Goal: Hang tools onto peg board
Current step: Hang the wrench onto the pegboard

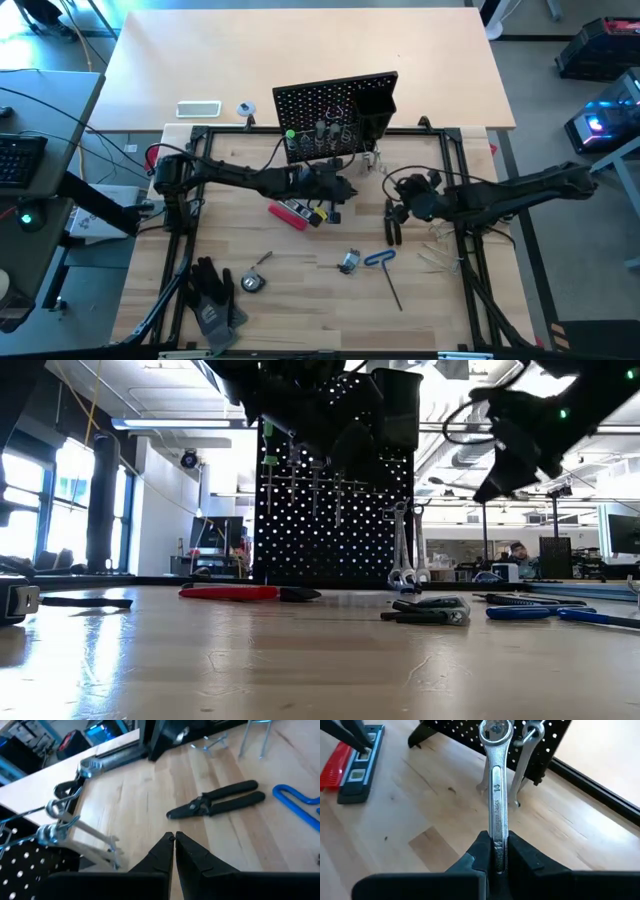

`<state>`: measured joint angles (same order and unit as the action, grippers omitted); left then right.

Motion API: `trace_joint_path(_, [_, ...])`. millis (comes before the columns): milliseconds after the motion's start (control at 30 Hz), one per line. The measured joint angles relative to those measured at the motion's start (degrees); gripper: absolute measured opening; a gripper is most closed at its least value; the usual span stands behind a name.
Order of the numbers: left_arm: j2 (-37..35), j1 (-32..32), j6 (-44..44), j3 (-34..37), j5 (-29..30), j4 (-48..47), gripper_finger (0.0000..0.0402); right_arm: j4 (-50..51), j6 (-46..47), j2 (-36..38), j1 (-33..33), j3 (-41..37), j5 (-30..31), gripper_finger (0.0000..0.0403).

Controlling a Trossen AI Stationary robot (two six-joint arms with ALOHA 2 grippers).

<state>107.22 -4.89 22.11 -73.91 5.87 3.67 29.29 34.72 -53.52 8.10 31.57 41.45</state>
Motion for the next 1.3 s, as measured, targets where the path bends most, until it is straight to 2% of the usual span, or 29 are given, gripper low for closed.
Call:
trace_joint_path(167, [0.0, 0.0, 0.0, 0.0, -0.7, -0.5, 0.0012, -9.8, -1.8, -0.1, 0.1, -6.2, 3.5, 0.0030])
trace_joint_path(300, [0.0, 0.0, 0.0, 0.0, -0.7, -1.4, 0.0012, -15.3, -5.4, 0.0, -0.4, -8.1, 2.7, 0.0030])
trace_joint_path(567, [0.0, 0.0, 0.0, 0.0, -0.7, -0.3, 0.0012, -16.8, -9.0, 0.0, -3.2, -8.5, 2.5, 0.0030])
trace_joint_path(833, [0.0, 0.5, -0.9, 0.0, -0.7, -0.9, 0.0012, -18.3, -11.5, 0.0, -8.1, -8.5, -2.9, 0.0030])
trace_joint_path(1300, [0.0, 1.6, -0.8, 0.0, -0.7, -2.2, 0.0012, -18.4, -11.7, -0.1, -8.7, -9.9, -2.7, 0.0029])
